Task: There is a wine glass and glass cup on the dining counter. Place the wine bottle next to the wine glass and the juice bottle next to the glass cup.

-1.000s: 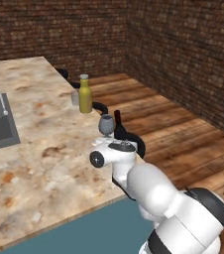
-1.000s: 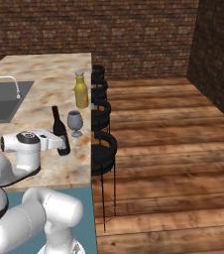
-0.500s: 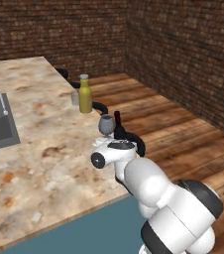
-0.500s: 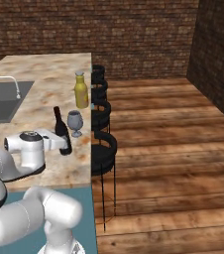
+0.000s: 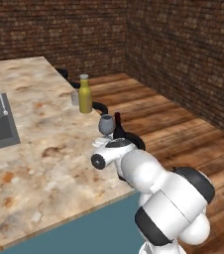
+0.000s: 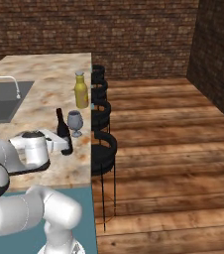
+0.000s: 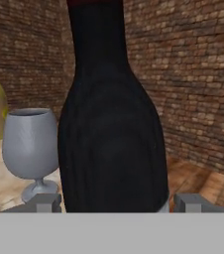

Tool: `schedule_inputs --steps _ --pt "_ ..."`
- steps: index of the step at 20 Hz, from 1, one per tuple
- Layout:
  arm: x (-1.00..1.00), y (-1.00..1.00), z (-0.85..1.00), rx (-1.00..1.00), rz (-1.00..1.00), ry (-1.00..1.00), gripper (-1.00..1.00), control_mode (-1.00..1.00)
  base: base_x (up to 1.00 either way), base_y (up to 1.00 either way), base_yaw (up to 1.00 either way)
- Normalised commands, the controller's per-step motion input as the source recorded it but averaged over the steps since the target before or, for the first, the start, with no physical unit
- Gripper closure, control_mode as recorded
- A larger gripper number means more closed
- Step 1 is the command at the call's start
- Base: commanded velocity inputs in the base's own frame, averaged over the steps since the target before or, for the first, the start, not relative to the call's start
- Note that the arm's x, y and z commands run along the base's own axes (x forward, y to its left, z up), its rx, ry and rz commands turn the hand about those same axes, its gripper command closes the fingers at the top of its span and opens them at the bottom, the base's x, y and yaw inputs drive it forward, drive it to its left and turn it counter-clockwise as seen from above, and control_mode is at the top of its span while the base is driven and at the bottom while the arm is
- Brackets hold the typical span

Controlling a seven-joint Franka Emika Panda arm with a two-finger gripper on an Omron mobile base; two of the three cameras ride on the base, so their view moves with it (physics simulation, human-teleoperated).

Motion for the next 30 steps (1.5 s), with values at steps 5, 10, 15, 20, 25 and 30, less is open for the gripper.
schedule_inputs --steps 5,10,15,20,25,30 --pt "0.13 0.00 -0.17 0.10 0.00 0.00 1.00 -1.00 0.00 0.00 0.00" --pt "0.17 0.00 -0.14 0.02 0.00 -0.03 1.00 -1.00 0.00 0.00 0.00" --pt "0.22 0.00 -0.14 0.00 0.00 -0.01 1.00 -1.00 0.00 0.00 0.00" --pt "0.05 0.03 -0.25 0.00 0.01 -0.03 1.00 -1.00 0.00 0.00 0.00" --pt "0.00 0.00 -0.32 0.02 0.00 -0.06 1.00 -1.00 0.00 0.00 0.00" --pt "0.00 0.00 -0.31 0.04 0.00 -0.07 1.00 -1.00 0.00 0.00 0.00"
